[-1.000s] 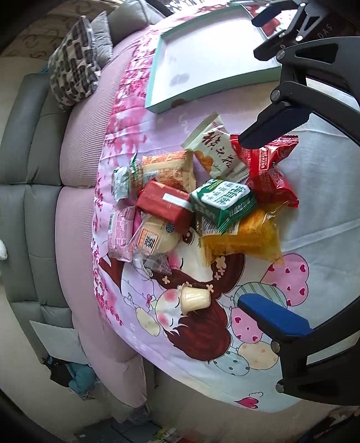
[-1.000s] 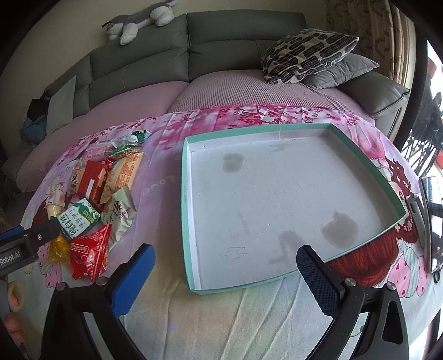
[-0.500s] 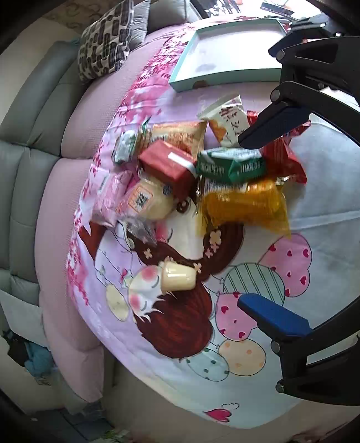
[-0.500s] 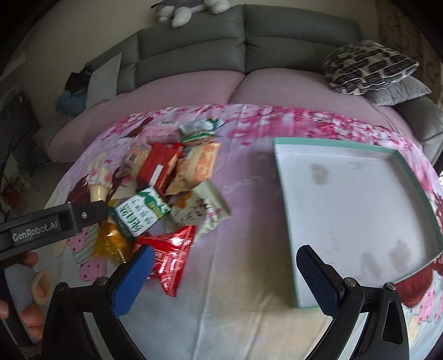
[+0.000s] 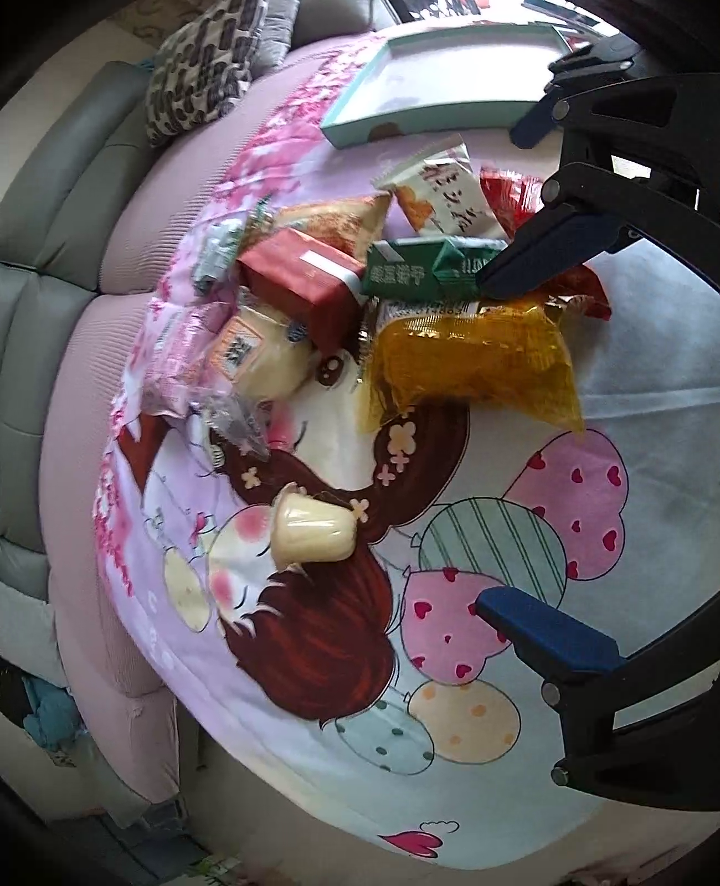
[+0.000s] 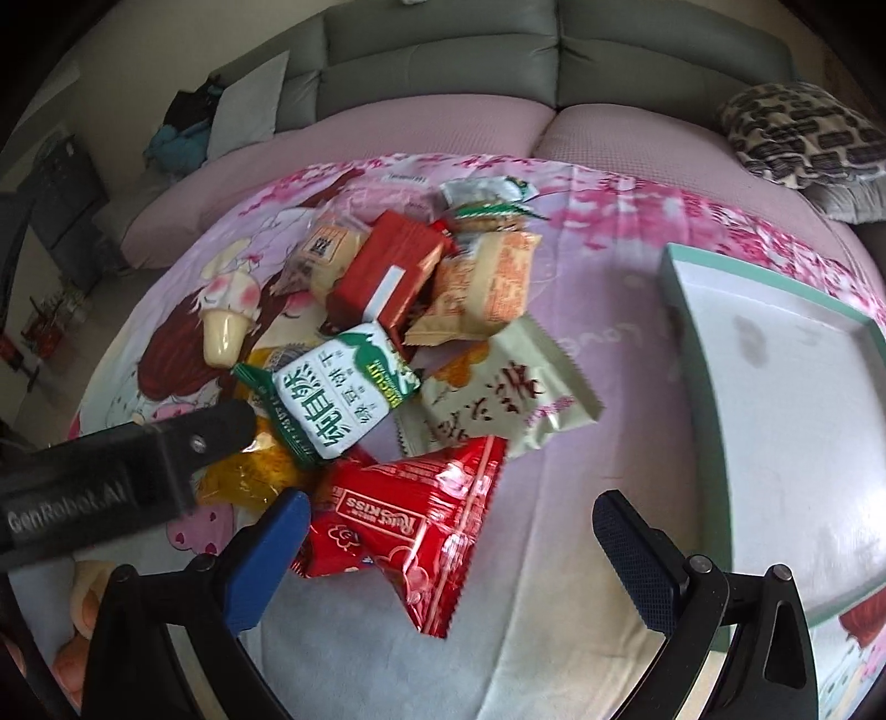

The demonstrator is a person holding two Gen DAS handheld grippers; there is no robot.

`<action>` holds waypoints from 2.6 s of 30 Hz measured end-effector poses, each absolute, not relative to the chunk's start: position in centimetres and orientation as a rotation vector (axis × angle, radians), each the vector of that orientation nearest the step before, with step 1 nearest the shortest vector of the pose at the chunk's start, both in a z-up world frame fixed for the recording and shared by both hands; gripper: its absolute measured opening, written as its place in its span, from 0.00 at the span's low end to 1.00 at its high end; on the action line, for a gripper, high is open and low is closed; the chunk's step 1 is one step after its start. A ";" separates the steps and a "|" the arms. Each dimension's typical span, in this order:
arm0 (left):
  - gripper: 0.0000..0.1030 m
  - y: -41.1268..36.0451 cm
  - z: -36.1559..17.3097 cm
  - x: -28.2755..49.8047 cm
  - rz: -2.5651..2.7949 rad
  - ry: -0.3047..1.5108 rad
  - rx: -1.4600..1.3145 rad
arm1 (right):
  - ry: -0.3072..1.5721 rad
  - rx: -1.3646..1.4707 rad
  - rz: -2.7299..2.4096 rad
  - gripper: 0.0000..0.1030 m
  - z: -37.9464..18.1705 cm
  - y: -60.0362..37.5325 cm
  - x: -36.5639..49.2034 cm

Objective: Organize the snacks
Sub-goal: 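Close the left tool on the yellow bag while the right tool grasps the red bag, then lift the yellow bag with the left tool while the right tool carries the red bag to the tray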

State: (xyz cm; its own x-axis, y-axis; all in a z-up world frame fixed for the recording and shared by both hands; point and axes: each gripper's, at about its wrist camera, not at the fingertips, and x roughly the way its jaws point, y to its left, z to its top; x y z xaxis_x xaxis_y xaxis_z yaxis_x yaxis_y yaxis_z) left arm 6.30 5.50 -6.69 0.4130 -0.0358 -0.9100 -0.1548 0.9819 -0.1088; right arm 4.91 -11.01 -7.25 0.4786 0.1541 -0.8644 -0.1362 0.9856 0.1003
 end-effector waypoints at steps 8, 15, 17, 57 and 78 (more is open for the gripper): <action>1.00 4.7 -8.3 7.6 0.063 1.186 -0.150 | 1.060 0.028 0.181 1.00 -8.3 -11.1 5.1; 1.00 5.0 -8.4 7.6 0.069 1.189 -0.173 | 1.065 0.040 0.162 1.00 -8.4 -11.6 5.2; 1.00 4.9 -8.4 7.6 0.069 1.188 -0.167 | 1.066 0.043 0.161 0.97 -8.3 -11.5 5.1; 0.38 5.5 -6.7 6.7 0.021 1.123 -0.225 | 1.040 0.173 0.236 0.51 -6.2 -12.7 3.8; 0.37 3.0 -1.7 6.3 -0.078 0.968 -0.205 | 0.832 0.235 0.099 0.51 0.0 -18.0 3.4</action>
State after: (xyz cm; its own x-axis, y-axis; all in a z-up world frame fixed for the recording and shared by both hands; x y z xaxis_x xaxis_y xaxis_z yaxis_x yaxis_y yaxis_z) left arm 6.26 3.01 -1.73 0.5661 -0.1574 -0.8091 -0.0253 0.9778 -0.2080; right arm 3.37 -17.95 0.03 0.6708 0.1786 -0.7198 0.0047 0.9695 0.2449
